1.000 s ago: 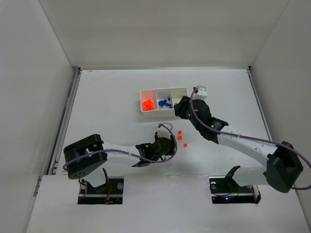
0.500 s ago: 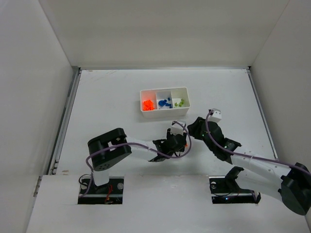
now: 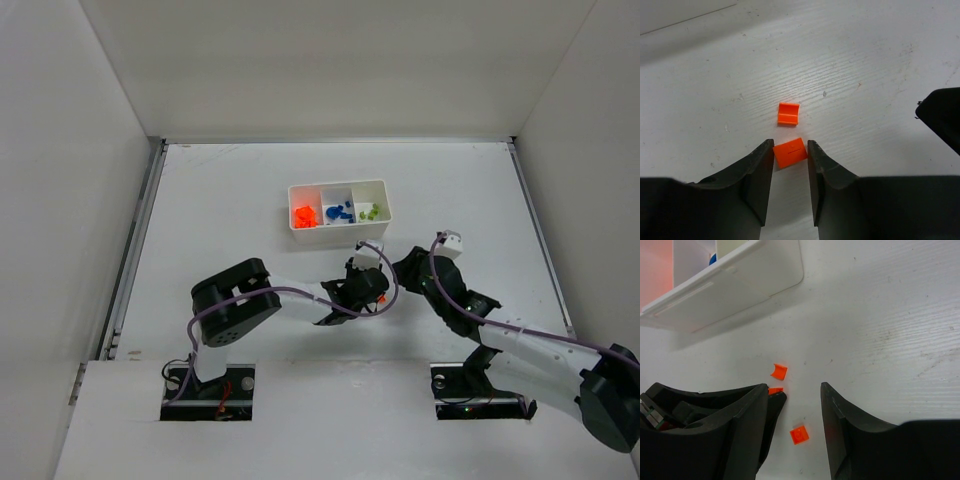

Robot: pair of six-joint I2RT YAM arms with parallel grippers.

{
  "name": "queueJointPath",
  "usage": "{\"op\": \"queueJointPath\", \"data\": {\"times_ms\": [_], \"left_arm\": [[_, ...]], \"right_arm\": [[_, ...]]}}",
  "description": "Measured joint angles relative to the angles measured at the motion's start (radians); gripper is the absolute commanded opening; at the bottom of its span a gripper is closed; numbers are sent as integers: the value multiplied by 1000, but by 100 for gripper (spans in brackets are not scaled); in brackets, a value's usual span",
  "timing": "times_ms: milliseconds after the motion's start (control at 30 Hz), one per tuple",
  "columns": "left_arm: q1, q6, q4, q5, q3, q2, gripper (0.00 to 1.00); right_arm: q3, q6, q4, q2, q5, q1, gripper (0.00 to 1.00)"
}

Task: Sort the legos into containers by color

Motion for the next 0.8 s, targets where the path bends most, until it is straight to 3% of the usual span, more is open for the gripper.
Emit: {"op": "queueJointPath", "data": {"times_ms": [300,533,667,800], "left_arm": [[0,6,-18,5,-15,-27,20],[13,16,-91,1,-112,-256,21],[83,23,-86,-5,-121,-391,23],[216,27,-39,-4,-121,-428,24]], "right_arm": [[-10,0,6,-8,-5,-11,52],[-10,0,5,-5,-5,-8,52],[-12,11,-6,5,-5,19,49],[-12,21,-21,30,-4,70,48]]}}
